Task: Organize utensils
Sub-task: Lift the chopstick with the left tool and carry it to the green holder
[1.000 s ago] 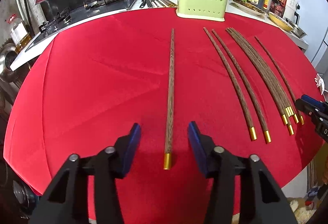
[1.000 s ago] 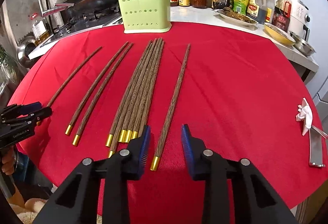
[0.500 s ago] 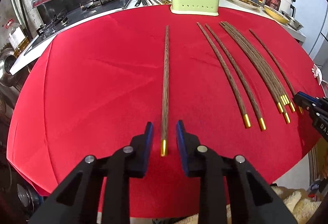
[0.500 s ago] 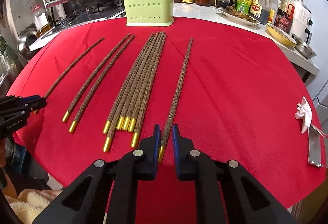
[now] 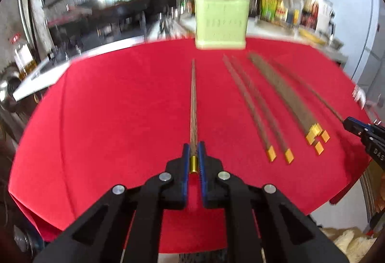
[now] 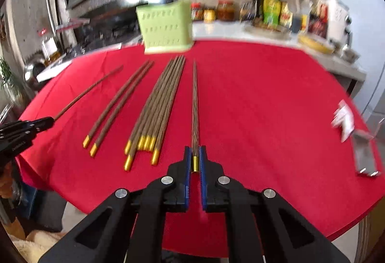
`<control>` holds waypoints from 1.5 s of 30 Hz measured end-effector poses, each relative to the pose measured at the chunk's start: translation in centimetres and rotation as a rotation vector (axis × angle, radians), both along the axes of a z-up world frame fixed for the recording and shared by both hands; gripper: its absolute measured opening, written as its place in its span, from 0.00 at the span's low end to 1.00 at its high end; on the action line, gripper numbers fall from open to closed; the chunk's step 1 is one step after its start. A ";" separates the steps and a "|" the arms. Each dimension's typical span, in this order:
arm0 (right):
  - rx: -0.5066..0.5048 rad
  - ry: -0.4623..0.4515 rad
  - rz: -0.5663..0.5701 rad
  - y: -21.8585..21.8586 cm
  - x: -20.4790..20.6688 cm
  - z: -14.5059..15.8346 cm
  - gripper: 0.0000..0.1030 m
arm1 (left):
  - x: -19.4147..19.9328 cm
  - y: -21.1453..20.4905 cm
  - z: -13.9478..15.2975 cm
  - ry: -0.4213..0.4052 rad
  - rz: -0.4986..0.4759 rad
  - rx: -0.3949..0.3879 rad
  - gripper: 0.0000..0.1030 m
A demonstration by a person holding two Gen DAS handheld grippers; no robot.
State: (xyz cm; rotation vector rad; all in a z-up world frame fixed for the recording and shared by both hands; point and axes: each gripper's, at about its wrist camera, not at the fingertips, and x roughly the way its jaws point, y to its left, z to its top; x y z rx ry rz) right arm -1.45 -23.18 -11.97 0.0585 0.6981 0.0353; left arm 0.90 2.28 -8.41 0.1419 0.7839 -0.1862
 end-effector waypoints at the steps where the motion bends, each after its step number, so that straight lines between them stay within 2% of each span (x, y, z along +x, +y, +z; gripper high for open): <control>1: 0.001 -0.020 -0.004 -0.1 -0.1 0.6 0.07 | -0.2 0.1 1.0 -0.031 -0.002 -0.010 0.07; 9: 0.015 -0.196 -0.001 -0.8 0.1 7.8 0.07 | -0.2 0.8 8.8 -0.240 -0.045 -0.087 0.07; 15: 0.031 -0.256 0.017 -1.4 2.0 12.9 0.07 | 0.8 0.2 12.5 -0.337 -0.058 -0.088 0.07; 20: 0.011 -0.267 0.034 -1.7 4.6 16.3 0.07 | 3.2 0.1 13.3 -0.318 -0.069 -0.091 0.07; 26: -0.017 -0.249 0.048 -1.3 8.9 17.6 0.07 | 5.3 -0.3 13.5 -0.295 -0.082 -0.076 0.07; 31: -0.045 -0.234 0.030 -1.4 11.5 16.6 0.07 | 7.4 -0.4 12.4 -0.242 -0.067 -0.083 0.07; 37: -0.049 -0.215 0.025 -1.6 12.1 14.6 0.07 | 8.1 -0.5 10.3 -0.200 -0.063 -0.077 0.07; 45: -0.027 -0.281 0.053 -1.1 11.9 17.0 0.07 | 6.7 -0.8 13.9 -0.198 -0.140 -0.071 0.07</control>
